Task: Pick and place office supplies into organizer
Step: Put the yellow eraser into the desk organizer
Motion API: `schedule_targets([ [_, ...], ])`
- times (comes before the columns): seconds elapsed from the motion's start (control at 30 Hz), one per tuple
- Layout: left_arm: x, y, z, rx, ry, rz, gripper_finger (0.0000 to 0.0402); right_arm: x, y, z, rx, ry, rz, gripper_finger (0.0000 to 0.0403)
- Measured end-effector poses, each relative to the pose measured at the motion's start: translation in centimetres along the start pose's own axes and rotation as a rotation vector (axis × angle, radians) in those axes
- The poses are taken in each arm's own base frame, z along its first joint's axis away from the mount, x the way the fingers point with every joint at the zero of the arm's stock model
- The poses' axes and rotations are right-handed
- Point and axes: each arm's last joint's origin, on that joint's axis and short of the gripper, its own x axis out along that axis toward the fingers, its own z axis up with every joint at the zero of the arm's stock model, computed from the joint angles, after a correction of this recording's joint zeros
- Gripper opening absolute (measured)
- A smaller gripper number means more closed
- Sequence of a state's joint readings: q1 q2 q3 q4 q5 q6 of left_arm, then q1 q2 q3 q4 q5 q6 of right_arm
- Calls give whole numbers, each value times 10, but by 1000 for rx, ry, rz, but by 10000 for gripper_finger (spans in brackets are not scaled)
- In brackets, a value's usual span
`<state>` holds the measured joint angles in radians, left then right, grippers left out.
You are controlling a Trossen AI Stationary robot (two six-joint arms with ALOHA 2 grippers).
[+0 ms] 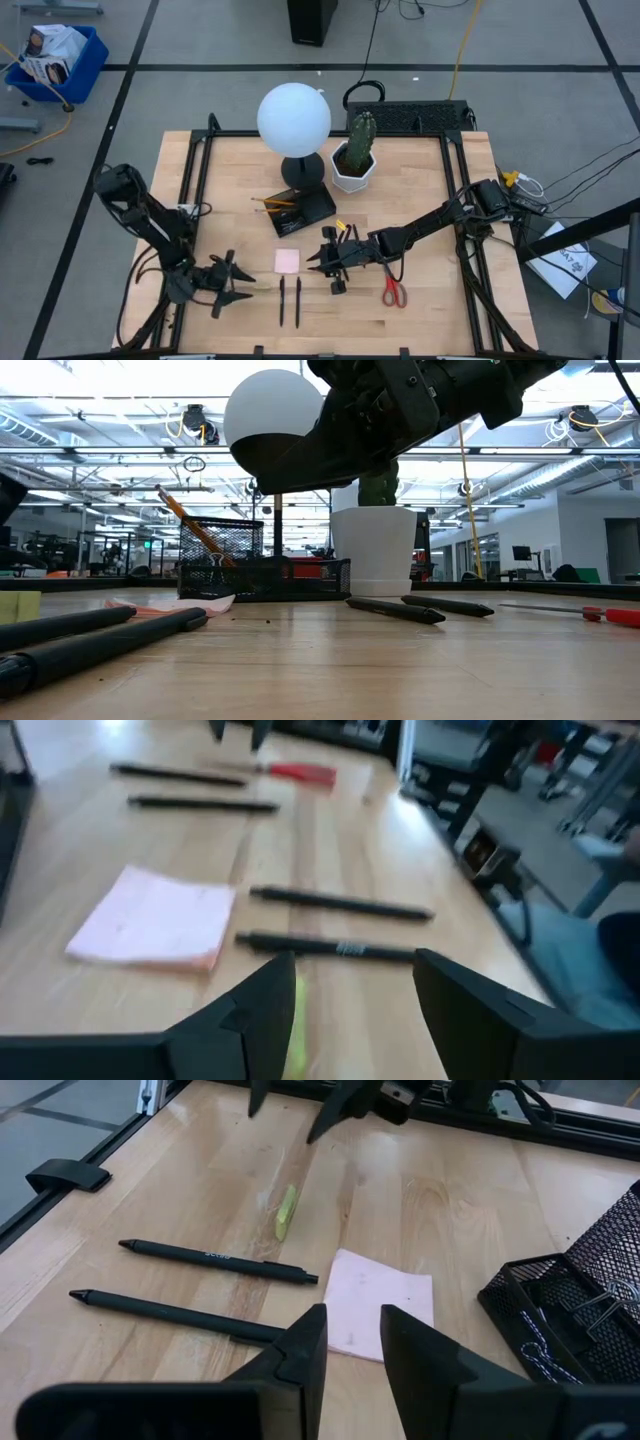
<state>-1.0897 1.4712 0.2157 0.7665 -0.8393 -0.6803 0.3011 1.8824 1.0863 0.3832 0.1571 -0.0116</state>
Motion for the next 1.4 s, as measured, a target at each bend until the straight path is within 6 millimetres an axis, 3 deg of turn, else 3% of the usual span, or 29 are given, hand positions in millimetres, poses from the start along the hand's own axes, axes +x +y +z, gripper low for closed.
schedule_targets([
  [0.7, 16, -3, 2, 51, 155, 98, 211, 0, 0, 0, 0, 0, -4, 89],
  [1.17, 31, 5, -34, 23, 155, 190, 211, 0, 0, 0, 1, 0, -2, 89],
  [1.4, 35, 5, -38, 12, 137, 190, 209, 0, 0, 0, 0, 0, -1, 89],
])
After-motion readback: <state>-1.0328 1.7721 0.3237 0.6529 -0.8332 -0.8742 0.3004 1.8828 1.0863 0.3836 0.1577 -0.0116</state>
